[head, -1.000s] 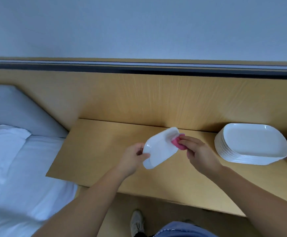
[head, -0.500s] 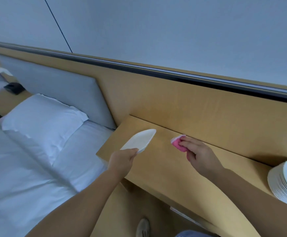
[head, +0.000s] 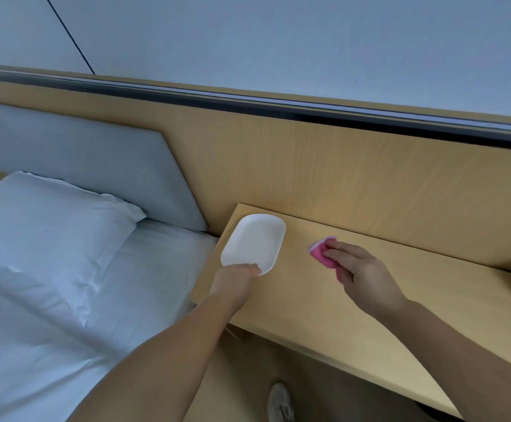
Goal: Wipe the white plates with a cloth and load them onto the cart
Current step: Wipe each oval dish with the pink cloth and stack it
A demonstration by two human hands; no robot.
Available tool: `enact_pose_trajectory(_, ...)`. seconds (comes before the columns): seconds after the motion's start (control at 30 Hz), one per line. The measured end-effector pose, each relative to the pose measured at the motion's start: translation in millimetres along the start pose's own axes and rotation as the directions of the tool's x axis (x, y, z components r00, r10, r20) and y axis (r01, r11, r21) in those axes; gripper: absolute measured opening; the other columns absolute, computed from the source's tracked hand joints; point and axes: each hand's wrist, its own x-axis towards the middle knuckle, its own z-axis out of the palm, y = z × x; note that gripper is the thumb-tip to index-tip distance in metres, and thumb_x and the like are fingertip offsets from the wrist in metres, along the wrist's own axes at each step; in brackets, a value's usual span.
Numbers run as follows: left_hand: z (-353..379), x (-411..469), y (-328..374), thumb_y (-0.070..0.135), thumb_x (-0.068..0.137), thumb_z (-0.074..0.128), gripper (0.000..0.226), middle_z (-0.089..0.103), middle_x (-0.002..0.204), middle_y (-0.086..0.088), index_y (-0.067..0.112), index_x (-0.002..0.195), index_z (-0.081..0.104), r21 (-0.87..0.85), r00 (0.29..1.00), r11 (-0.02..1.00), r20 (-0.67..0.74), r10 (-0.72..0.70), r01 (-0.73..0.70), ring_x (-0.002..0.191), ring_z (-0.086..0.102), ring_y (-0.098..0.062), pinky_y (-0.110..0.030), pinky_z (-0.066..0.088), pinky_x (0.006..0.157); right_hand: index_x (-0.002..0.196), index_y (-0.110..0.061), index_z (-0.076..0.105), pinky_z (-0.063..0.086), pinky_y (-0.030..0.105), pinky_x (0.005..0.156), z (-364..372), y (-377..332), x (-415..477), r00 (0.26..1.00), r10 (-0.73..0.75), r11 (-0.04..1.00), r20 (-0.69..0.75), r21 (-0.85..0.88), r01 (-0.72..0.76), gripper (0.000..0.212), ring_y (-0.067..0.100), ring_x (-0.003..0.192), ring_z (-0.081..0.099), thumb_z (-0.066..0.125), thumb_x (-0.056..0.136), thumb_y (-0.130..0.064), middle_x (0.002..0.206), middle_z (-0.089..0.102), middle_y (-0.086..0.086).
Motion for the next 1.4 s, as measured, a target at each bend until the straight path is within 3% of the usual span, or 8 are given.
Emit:
enact_pose_trajectory(0.37, 9.0, 22.9, -27.9, 0.012, 0.101, 0.032, 0.047, 0.036, 0.153, 0.006, 0.024, 0.145, 0.043, 0.102, 0.988, 0.994, 0.153, 0.013, -0.029, 0.139, 0.035, -0.018, -0.036, 0.031, 0.115, 0.105, -0.009, 0.073, 0.047, 0.024, 0.086, 10.8, 2.0, 5.6, 0.998, 0.060, 0.997, 0.029, -0.054, -0.059, 0.050, 0.019, 0.102, 0.063, 0.069, 0.067, 0.023, 0.116, 0.068, 0.002)
enact_pose_trajectory(0.57, -6.6, 25.8, 12.1, 0.022, 0.094, 0.044, 0.020, 0.059, 0.110, 0.008, 0.019, 0.108, 0.057, 0.134, 0.972, 0.964, -0.023, 0.233, -0.228, 0.101, 0.054, -0.015, -0.030, 0.049, 0.076, 0.095, -0.002, 0.070, 0.036, 0.001, 0.088, -21.8, 11.8, -3.7, 0.992, 0.103, 0.994, -0.067, -0.032, -0.106, 0.041, 0.010, 0.103, 0.053, 0.063, 0.067, 0.028, 0.110, 0.068, 0.004)
enact_pose_trajectory(0.67, -11.5, 37.7, 64.4, 0.021, 0.093, 0.041, 0.012, 0.051, 0.086, 0.004, 0.013, 0.087, 0.048, 0.105, 0.947, 0.947, -0.079, 0.313, -0.304, 0.080, 0.052, -0.019, -0.032, 0.040, 0.060, 0.096, -0.003, 0.069, 0.040, 0.005, 0.086, -49.7, 30.2, -23.2, 0.977, 0.175, 0.984, -0.121, -0.012, -0.177, 0.039, 0.006, 0.106, 0.053, 0.059, 0.071, 0.027, 0.118, 0.061, -0.015)
enact_pose_trajectory(0.77, -8.0, 48.4, 130.9, 0.024, 0.095, 0.043, 0.018, 0.061, 0.101, 0.003, 0.013, 0.101, 0.057, 0.035, 0.907, 0.914, -0.111, 0.406, -0.405, 0.090, 0.059, -0.023, -0.035, 0.049, 0.073, 0.103, -0.005, 0.069, 0.040, 0.006, 0.088, -86.5, 49.0, -52.3, 0.942, 0.261, 0.965, -0.211, 0.023, -0.262, 0.037, -0.006, 0.112, 0.053, 0.058, 0.079, 0.021, 0.120, 0.050, -0.038)
enact_pose_trajectory(0.9, 10.3, 53.4, 229.1, 0.026, 0.097, 0.049, 0.033, 0.063, 0.123, 0.004, 0.020, 0.128, 0.057, -0.021, 0.864, 0.866, -0.089, 0.496, -0.499, 0.107, 0.061, -0.020, -0.027, 0.046, 0.086, 0.103, 0.001, 0.069, 0.038, 0.002, 0.090, -139.6, 68.7, -101.0, 0.892, 0.316, 0.946, -0.322, 0.036, -0.322, 0.033, -0.020, 0.115, 0.045, 0.058, 0.081, 0.023, 0.120, 0.050, -0.028)
enact_pose_trajectory(1.07, 45.8, 48.6, 345.7, 0.028, 0.097, 0.048, 0.038, 0.065, 0.120, 0.001, 0.019, 0.133, 0.052, -0.071, 0.815, 0.812, -0.046, 0.577, -0.579, 0.109, 0.060, -0.021, -0.028, 0.044, 0.086, 0.107, -0.003, 0.069, 0.044, 0.010, 0.082, -199.0, 107.2, -171.0, 0.825, 0.416, 0.901, -0.384, 0.048, -0.431, 0.034, -0.006, 0.100, 0.058, 0.055, 0.086, 0.019, 0.122, 0.060, -0.019)
enact_pose_trajectory(1.2, 74.0, 46.3, 434.1, 0.031, 0.099, 0.043, 0.038, 0.066, 0.111, -0.003, 0.016, 0.134, 0.047, -0.096, 0.790, 0.786, 0.000, 0.613, -0.610, 0.098, 0.061, -0.024, -0.033, 0.048, 0.080, 0.118, -0.014, 0.069, 0.053, 0.025, 0.084, -235.2, 139.6, -226.2, 0.749, 0.479, 0.859, -0.457, 0.069, -0.507, 0.041, -0.007, 0.106, 0.057, 0.059, 0.088, 0.013, 0.126, 0.058, -0.026)
enact_pose_trajectory(1.4, 113.5, 53.3, 527.0, 0.040, 0.100, 0.039, 0.032, 0.064, 0.093, -0.006, 0.011, 0.112, 0.045, -0.160, 0.902, 0.894, 0.039, 0.430, -0.419, 0.078, 0.061, -0.026, -0.034, 0.047, 0.061, 0.121, -0.018, 0.068, 0.056, 0.037, 0.086, -273.2, 189.8, -287.1, 0.702, 0.536, 0.814, -0.469, 0.066, -0.578, 0.047, 0.006, 0.121, 0.056, 0.059, 0.086, 0.013, 0.129, 0.058, -0.021)
